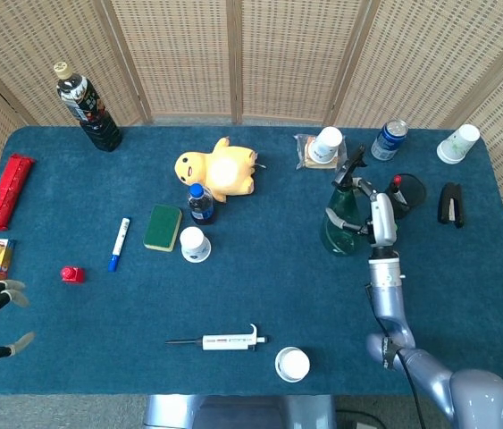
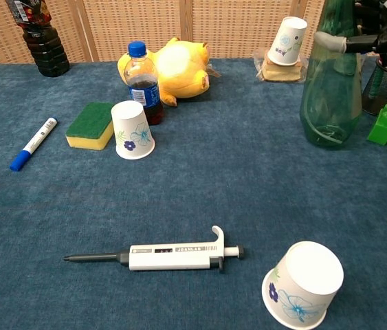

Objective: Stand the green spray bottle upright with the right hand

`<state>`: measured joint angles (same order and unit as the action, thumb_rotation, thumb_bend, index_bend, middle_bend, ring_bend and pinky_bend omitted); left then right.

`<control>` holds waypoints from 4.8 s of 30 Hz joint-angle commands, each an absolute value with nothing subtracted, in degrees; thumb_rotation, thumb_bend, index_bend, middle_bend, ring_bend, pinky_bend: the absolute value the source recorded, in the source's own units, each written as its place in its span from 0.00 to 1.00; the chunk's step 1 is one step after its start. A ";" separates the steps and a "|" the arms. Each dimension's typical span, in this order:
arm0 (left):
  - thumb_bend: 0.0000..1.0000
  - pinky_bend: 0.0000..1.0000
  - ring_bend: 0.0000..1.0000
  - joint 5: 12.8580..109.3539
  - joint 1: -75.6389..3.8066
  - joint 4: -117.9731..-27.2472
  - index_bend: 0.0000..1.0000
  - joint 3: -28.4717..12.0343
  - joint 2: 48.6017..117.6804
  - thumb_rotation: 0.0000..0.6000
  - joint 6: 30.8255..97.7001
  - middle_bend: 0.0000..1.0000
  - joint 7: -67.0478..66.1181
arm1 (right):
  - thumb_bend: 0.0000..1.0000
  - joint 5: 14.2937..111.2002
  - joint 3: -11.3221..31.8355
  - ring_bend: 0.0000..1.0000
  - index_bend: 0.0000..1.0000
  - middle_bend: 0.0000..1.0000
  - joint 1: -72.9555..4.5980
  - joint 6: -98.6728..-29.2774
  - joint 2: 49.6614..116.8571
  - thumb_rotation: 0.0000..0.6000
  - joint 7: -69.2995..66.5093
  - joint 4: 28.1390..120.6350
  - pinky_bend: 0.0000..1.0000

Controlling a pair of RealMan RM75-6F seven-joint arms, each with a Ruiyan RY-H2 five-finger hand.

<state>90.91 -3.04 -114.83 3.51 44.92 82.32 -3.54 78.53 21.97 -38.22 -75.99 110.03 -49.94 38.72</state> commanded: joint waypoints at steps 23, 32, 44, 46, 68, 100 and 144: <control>0.24 0.16 0.28 92.20 -3.04 -114.90 0.42 3.62 45.20 0.88 82.39 0.32 -3.53 | 0.27 80.34 17.59 0.27 0.38 0.45 -34.37 -77.79 105.36 1.00 -47.08 46.01 0.30; 0.24 0.16 0.28 92.10 -3.07 -114.61 0.42 3.65 45.48 0.88 82.21 0.32 -3.32 | 0.27 79.80 17.28 0.25 0.31 0.42 -33.70 -76.18 102.89 0.98 -45.95 49.86 0.28; 0.24 0.16 0.28 92.36 -3.17 -114.58 0.42 3.61 45.53 0.88 82.18 0.32 -3.28 | 0.27 79.87 17.40 0.24 0.27 0.41 -33.39 -76.22 101.42 0.85 -45.35 52.22 0.28; 0.24 0.16 0.28 92.35 -3.15 -114.52 0.42 3.61 45.54 0.88 82.23 0.32 -3.22 | 0.27 80.03 17.25 0.24 0.26 0.40 -33.39 -76.09 101.14 0.83 -45.24 52.49 0.28; 0.24 0.16 0.28 92.57 -3.37 -114.41 0.42 3.48 45.69 0.89 82.17 0.32 -3.24 | 0.29 80.59 16.42 0.20 0.19 0.36 -33.36 -74.76 99.33 0.53 -44.69 54.56 0.24; 0.24 0.16 0.28 92.63 -3.56 -114.56 0.42 3.35 45.72 0.88 82.14 0.32 -3.56 | 0.35 80.54 15.50 0.09 0.02 0.23 -33.37 -72.18 97.27 0.00 -44.82 56.30 0.11; 0.24 0.16 0.27 92.74 -3.94 -114.89 0.42 3.26 45.96 0.88 81.78 0.32 -4.07 | 0.23 81.48 14.47 0.00 0.00 0.14 -32.09 -73.25 95.52 0.00 -45.57 56.40 0.00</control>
<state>92.74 -3.94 -114.88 3.27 45.96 81.78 -4.07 81.46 14.49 -32.12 -73.24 95.54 -45.57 56.38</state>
